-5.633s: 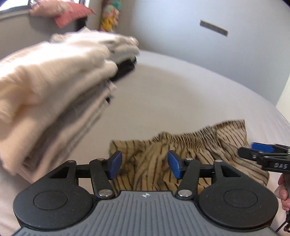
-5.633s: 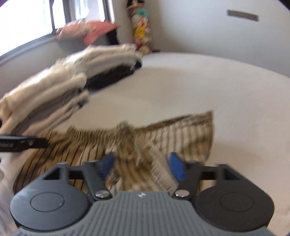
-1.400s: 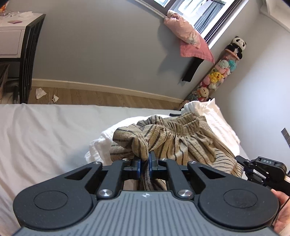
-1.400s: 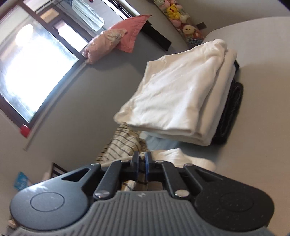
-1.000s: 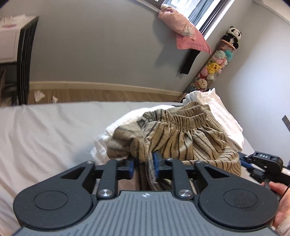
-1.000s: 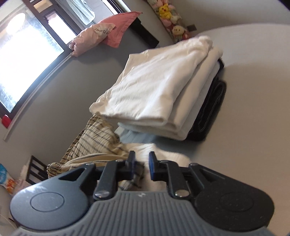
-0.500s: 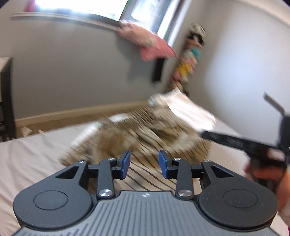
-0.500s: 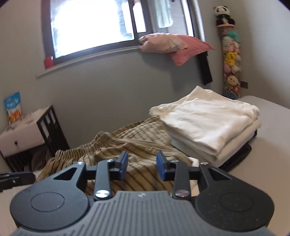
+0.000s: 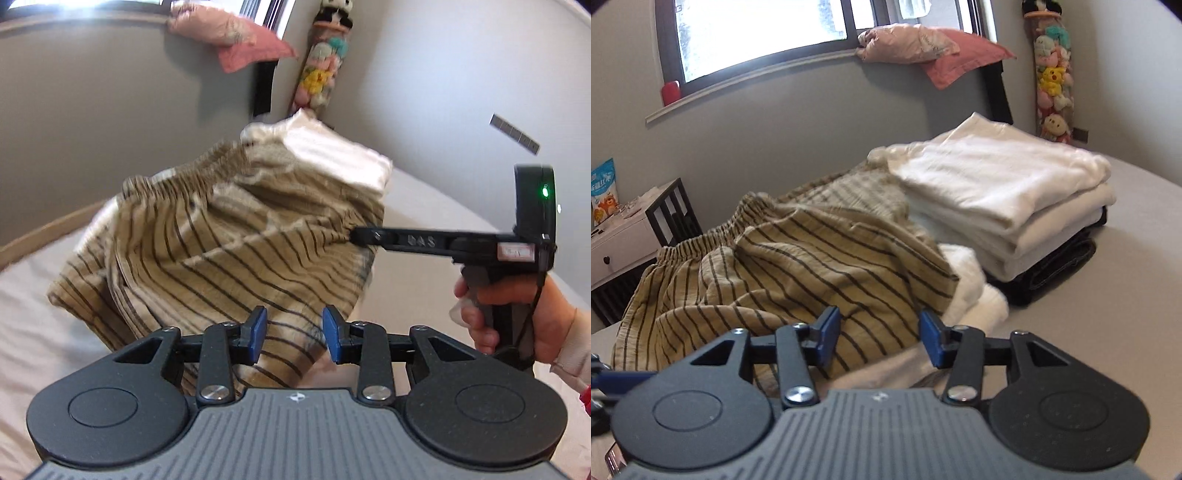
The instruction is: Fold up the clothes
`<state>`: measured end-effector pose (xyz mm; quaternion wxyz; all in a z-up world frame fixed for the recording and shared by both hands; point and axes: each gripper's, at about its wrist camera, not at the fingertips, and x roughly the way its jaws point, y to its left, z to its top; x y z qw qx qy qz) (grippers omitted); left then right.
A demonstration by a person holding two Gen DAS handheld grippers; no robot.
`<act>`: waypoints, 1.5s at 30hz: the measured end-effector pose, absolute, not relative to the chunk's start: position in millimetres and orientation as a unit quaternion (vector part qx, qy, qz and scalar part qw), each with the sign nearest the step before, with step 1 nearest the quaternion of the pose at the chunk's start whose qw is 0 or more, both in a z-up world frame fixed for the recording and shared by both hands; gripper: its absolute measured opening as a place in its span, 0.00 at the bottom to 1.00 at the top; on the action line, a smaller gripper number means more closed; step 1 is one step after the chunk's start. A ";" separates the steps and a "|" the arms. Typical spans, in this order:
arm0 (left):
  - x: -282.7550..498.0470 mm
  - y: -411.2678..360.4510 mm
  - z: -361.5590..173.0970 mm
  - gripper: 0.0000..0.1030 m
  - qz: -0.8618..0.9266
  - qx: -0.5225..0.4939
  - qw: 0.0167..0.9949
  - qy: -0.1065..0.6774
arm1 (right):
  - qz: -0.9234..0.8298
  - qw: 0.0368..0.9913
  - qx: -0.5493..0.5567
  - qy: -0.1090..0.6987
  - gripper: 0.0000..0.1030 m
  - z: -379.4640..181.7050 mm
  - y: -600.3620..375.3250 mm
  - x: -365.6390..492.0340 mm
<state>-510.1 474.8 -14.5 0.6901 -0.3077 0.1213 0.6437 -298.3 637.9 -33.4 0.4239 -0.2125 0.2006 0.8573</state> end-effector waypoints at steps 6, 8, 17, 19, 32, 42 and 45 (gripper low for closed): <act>-543.8 486.1 12.9 0.37 0.658 -0.291 0.687 0.097 | 0.871 0.416 -0.175 0.191 0.48 -2.6 628.3 -299.6; -555.9 494.0 20.6 0.35 0.665 -0.286 0.683 0.097 | 0.877 0.408 -0.185 0.175 0.48 5.6 629.3 -314.6; -587.8 555.2 -2.3 0.28 0.650 -0.326 0.677 0.114 | 0.873 0.395 -0.240 0.155 0.41 -6.3 671.9 -382.0; -593.5 571.9 -10.5 0.26 0.645 -0.340 0.676 0.111 | 0.866 0.401 -0.250 0.164 0.41 -13.8 688.4 -391.7; -601.4 601.1 -12.1 0.21 0.635 -0.354 0.675 0.124 | 0.850 0.414 -0.256 0.200 0.41 -30.2 720.9 -400.0; -583.5 556.8 54.1 0.32 0.652 -0.289 0.692 0.114 | 0.865 0.422 -0.207 0.175 0.47 35.5 662.5 -377.3; -573.2 540.5 70.2 0.37 0.672 -0.254 0.684 0.126 | 0.868 0.426 -0.190 0.170 0.57 55.1 639.2 -369.9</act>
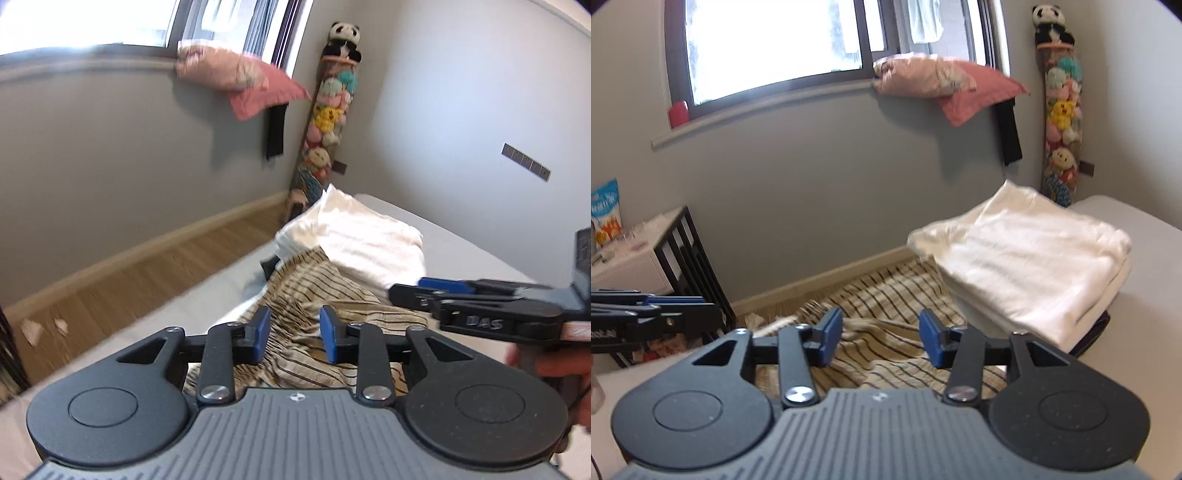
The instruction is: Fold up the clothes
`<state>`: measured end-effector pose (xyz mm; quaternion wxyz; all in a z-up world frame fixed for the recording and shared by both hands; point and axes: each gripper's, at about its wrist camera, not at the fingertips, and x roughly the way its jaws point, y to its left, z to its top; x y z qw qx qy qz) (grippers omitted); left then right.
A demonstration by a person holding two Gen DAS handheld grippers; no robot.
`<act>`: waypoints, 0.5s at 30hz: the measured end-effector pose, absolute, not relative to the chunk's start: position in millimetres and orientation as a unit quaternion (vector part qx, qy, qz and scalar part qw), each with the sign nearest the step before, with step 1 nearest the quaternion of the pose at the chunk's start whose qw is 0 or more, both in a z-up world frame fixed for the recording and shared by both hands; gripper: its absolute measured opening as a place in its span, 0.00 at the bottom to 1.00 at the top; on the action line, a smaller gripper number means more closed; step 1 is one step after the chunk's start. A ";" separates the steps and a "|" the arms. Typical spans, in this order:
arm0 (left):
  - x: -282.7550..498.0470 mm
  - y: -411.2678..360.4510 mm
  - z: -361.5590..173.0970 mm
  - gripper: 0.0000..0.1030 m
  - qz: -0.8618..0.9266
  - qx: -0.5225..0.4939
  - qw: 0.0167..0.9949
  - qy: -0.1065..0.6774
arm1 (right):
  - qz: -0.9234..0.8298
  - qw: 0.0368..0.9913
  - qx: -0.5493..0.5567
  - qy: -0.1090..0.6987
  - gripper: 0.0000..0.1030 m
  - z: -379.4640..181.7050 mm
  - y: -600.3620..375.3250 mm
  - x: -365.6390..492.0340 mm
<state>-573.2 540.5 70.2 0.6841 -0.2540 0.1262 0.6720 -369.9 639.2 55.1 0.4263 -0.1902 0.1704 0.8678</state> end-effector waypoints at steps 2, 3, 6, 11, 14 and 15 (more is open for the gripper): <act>-566.2 529.6 76.4 0.40 0.683 -0.232 0.680 0.131 | 0.869 0.431 -0.179 0.164 0.61 65.7 620.9 -365.4; -563.0 524.1 78.2 0.42 0.686 -0.223 0.680 0.131 | 0.868 0.436 -0.176 0.160 0.63 70.3 612.6 -363.9; -555.2 510.6 81.8 0.46 0.696 -0.212 0.673 0.136 | 0.864 0.453 -0.167 0.145 0.65 83.0 586.9 -359.7; -544.6 483.8 86.8 0.63 0.707 -0.183 0.667 0.147 | 0.852 0.478 -0.163 0.137 0.66 97.5 552.8 -351.8; -537.4 472.9 86.3 0.69 0.710 -0.184 0.660 0.164 | 0.844 0.491 -0.167 0.135 0.66 97.9 533.2 -349.6; -534.4 469.3 85.2 0.70 0.712 -0.186 0.655 0.172 | 0.843 0.495 -0.167 0.132 0.66 96.9 526.1 -349.4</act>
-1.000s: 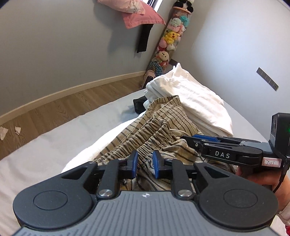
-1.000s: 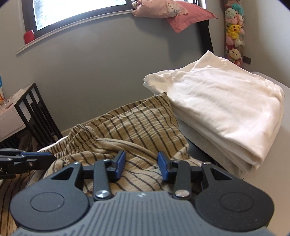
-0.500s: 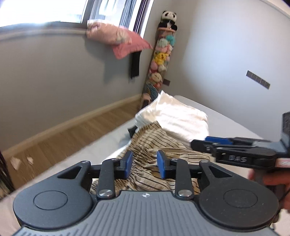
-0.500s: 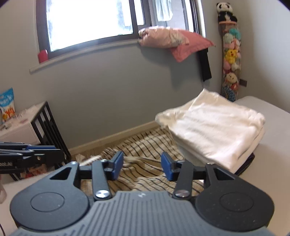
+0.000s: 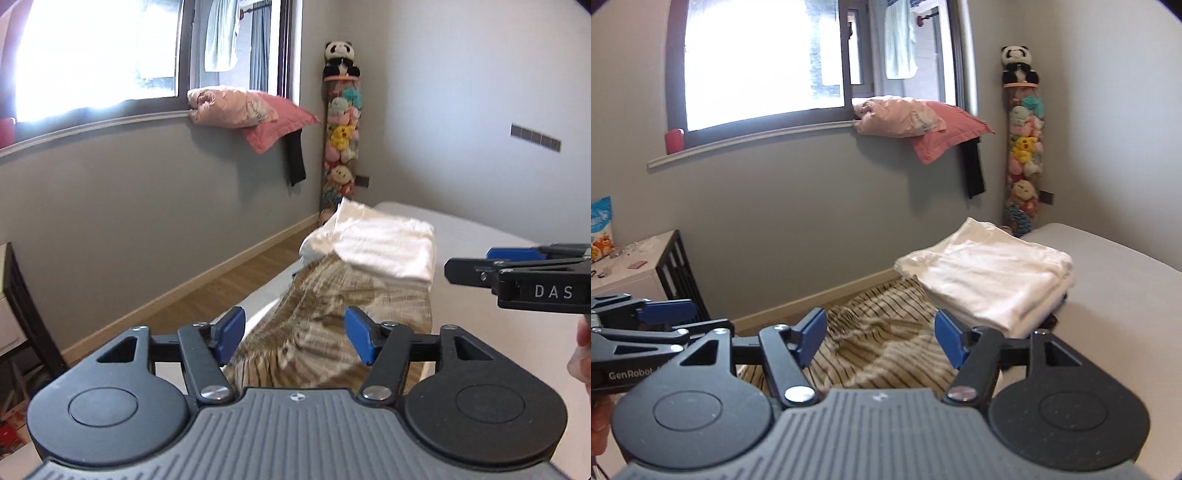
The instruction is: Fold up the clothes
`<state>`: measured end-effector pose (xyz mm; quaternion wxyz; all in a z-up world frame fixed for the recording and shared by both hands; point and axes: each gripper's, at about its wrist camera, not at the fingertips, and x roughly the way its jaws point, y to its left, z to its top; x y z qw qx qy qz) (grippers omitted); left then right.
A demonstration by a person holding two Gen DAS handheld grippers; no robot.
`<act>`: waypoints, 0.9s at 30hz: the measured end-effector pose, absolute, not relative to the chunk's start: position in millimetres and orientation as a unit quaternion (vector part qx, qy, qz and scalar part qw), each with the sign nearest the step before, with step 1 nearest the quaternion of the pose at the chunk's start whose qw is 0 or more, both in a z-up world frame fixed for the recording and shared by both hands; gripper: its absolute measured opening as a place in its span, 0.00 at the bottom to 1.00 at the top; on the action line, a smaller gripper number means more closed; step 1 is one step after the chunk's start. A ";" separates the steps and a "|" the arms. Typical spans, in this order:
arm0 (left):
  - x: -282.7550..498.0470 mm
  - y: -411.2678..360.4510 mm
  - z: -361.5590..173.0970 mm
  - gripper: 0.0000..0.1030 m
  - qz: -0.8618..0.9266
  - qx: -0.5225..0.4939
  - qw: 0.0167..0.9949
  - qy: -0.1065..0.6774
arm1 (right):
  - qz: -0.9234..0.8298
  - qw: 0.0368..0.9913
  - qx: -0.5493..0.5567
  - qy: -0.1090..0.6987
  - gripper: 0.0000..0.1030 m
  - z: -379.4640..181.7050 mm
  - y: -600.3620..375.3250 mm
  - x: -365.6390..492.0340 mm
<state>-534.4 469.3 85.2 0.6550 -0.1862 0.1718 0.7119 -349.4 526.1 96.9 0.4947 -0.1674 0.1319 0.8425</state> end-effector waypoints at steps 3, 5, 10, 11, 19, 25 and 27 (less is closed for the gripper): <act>-528.1 456.2 80.5 0.71 0.711 -0.199 0.649 0.184 | 0.838 0.501 -0.172 0.131 0.66 90.0 506.7 -348.6; -526.0 446.8 77.1 0.71 0.710 -0.208 0.648 0.182 | 0.835 0.503 -0.172 0.139 0.66 84.9 495.4 -345.6; -520.7 427.4 68.5 0.72 0.715 -0.229 0.635 0.183 | 0.827 0.512 -0.179 0.147 0.68 69.1 466.5 -341.5; -519.6 423.5 66.6 0.72 0.715 -0.233 0.633 0.183 | 0.825 0.515 -0.179 0.146 0.69 66.0 460.7 -340.3; -505.8 394.7 48.3 0.73 0.723 -0.247 0.616 0.192 | 0.812 0.530 -0.182 0.159 0.72 43.6 417.9 -333.4; -496.8 382.9 38.2 0.73 0.719 -0.256 0.615 0.200 | 0.799 0.538 -0.193 0.187 0.74 26.2 400.3 -327.0; -494.2 381.9 36.7 0.73 0.717 -0.258 0.615 0.204 | 0.797 0.540 -0.194 0.188 0.74 23.9 396.4 -326.1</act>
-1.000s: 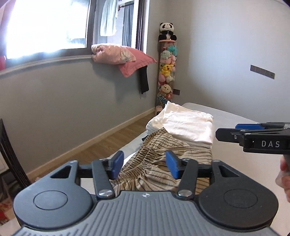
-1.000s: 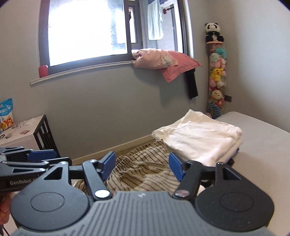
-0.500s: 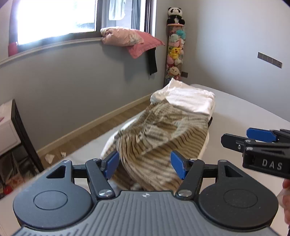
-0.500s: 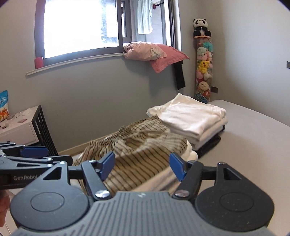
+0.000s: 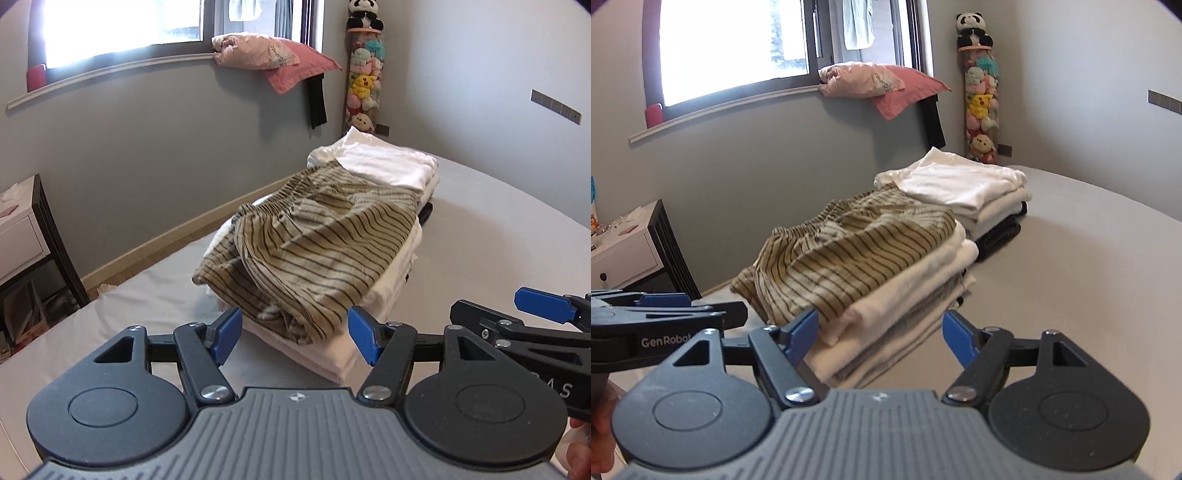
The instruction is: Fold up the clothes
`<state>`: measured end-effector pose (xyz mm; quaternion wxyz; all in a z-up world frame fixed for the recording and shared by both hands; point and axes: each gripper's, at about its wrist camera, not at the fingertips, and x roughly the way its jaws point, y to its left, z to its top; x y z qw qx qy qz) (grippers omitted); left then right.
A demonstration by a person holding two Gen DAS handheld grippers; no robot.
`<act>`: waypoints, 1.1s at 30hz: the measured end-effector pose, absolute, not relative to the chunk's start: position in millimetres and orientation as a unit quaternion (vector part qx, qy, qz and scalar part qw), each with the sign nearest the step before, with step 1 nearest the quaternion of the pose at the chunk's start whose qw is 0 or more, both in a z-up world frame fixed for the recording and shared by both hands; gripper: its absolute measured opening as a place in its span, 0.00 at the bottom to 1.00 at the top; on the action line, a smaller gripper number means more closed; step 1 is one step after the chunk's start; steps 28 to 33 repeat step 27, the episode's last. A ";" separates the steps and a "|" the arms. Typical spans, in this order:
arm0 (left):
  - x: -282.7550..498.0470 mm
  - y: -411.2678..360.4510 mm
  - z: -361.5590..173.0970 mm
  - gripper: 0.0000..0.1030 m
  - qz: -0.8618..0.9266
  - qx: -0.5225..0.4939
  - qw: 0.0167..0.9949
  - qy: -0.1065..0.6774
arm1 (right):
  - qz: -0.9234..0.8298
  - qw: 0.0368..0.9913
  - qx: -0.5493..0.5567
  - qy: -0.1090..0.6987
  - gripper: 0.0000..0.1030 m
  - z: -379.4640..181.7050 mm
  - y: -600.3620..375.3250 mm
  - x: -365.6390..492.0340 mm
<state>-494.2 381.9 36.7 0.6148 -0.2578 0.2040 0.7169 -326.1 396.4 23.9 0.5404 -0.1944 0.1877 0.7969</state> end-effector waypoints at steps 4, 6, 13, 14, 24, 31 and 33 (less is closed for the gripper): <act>-489.3 379.8 34.7 0.72 0.713 -0.262 0.616 0.208 | 0.797 0.539 -0.193 0.194 0.74 22.8 390.7 -324.7; -488.2 379.0 35.2 0.73 0.713 -0.261 0.616 0.209 | 0.796 0.540 -0.193 0.195 0.74 23.6 388.5 -324.3; -486.2 377.6 38.4 0.73 0.712 -0.257 0.619 0.211 | 0.795 0.538 -0.181 0.211 0.74 24.1 385.5 -319.4; -486.0 377.6 38.6 0.73 0.712 -0.256 0.619 0.212 | 0.795 0.539 -0.181 0.211 0.74 24.3 384.9 -319.3; -485.8 377.0 39.5 0.73 0.710 -0.257 0.620 0.213 | 0.796 0.538 -0.182 0.210 0.74 25.8 382.4 -320.1; -485.9 376.2 38.9 0.73 0.709 -0.256 0.622 0.212 | 0.796 0.537 -0.182 0.212 0.74 25.9 382.4 -319.4; -485.9 376.2 38.9 0.73 0.709 -0.256 0.622 0.212 | 0.796 0.537 -0.182 0.212 0.74 25.9 382.4 -319.4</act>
